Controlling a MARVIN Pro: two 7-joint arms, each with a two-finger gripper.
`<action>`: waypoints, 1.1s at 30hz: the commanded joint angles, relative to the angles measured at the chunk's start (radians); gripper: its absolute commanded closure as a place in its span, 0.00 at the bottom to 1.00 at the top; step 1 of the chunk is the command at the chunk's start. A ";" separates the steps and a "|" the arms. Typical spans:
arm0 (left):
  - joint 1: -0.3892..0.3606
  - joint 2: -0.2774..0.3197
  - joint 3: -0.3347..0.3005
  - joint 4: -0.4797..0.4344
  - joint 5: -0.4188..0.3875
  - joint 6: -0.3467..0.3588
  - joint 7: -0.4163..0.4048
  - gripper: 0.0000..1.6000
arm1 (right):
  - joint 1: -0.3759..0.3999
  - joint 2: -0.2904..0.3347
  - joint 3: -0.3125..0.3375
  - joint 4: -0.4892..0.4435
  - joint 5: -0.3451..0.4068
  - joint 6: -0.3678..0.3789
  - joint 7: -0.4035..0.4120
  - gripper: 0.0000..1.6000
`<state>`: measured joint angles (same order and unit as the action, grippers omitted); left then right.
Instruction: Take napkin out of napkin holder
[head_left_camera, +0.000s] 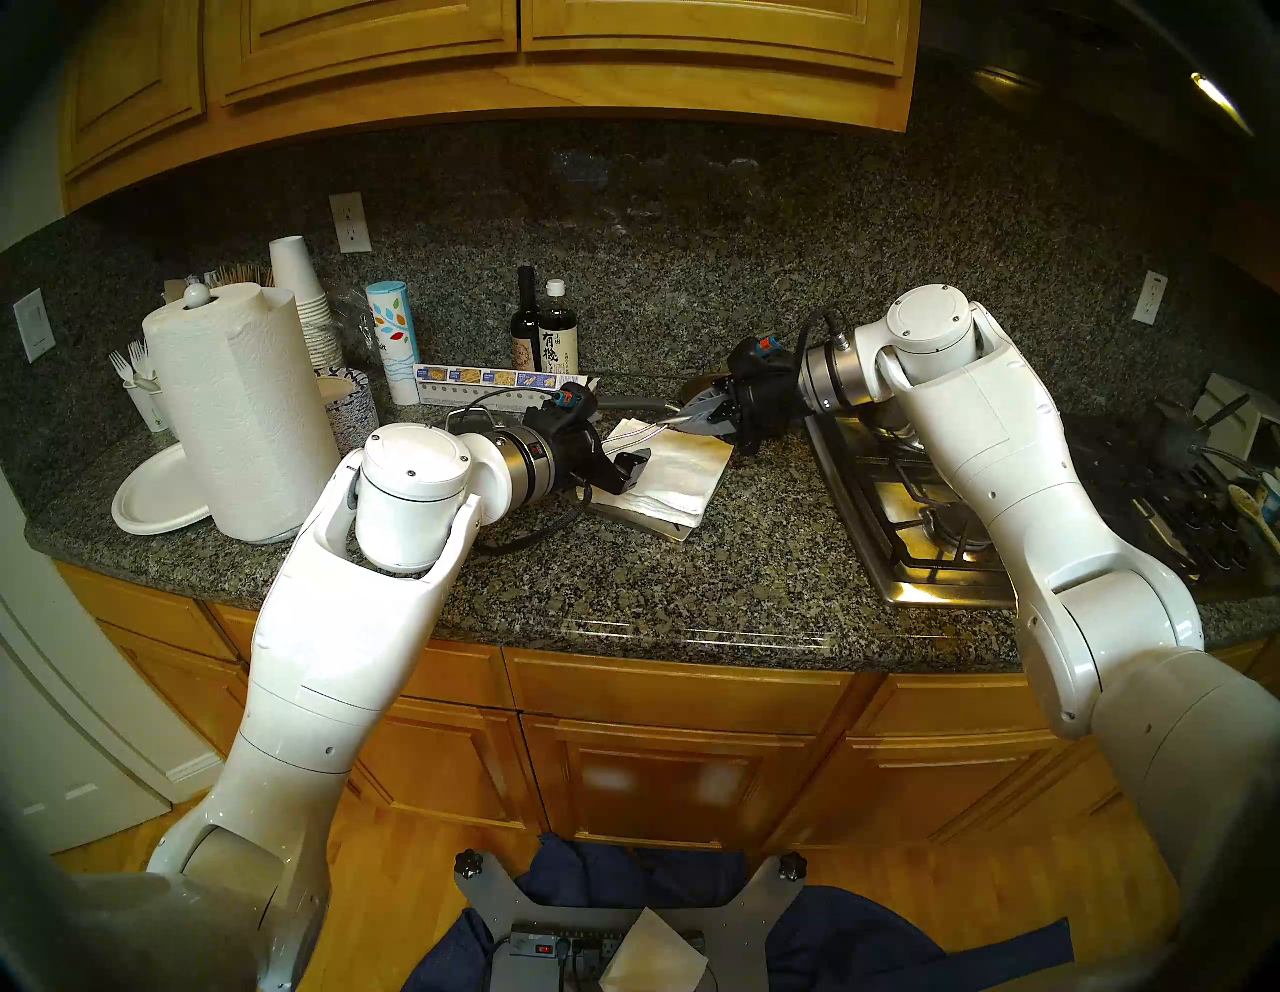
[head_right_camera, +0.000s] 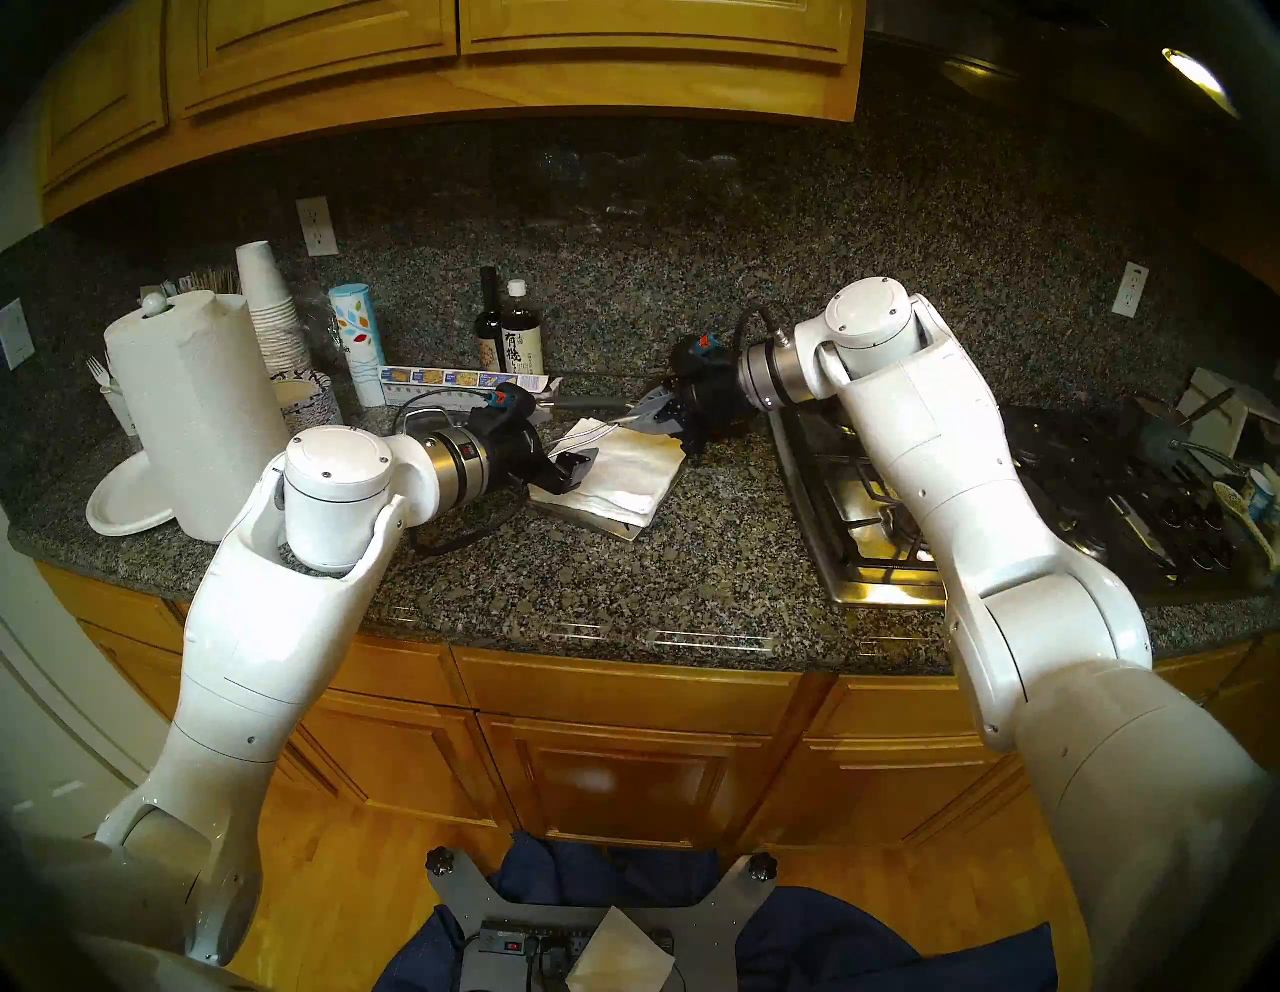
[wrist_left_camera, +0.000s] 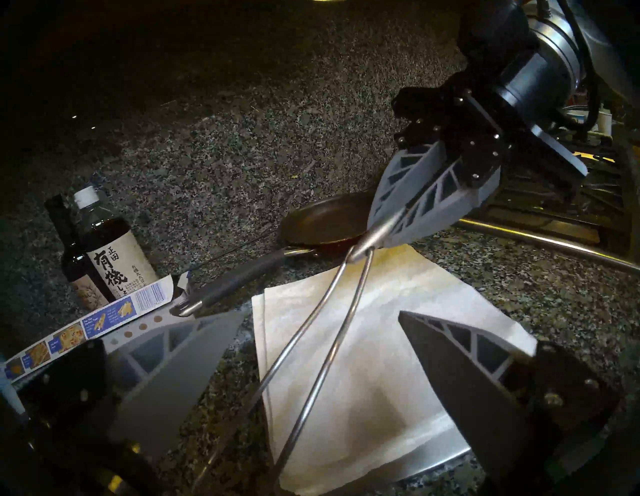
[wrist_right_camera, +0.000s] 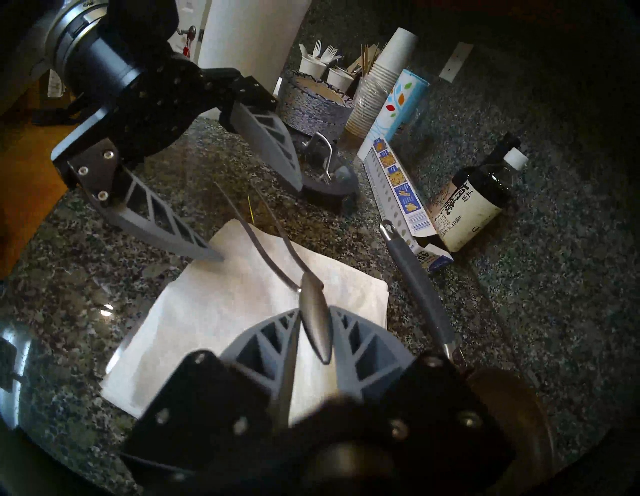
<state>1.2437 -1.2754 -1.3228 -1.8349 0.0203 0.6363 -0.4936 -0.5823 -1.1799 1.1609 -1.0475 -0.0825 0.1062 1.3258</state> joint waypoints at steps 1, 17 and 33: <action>-0.058 -0.029 0.029 -0.011 0.044 -0.027 0.048 0.00 | 0.037 -0.009 0.027 -0.049 0.014 0.007 -0.017 0.70; -0.066 -0.061 0.159 0.006 0.250 -0.069 0.263 0.00 | 0.028 -0.016 0.034 -0.082 0.020 0.019 -0.017 0.68; -0.084 -0.058 0.157 0.057 0.336 -0.068 0.383 0.00 | 0.013 -0.008 0.045 -0.116 0.024 0.034 -0.013 0.60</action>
<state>1.2076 -1.3282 -1.1427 -1.7696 0.3343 0.5855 -0.1503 -0.5983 -1.1981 1.1776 -1.1201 -0.0717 0.1363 1.3169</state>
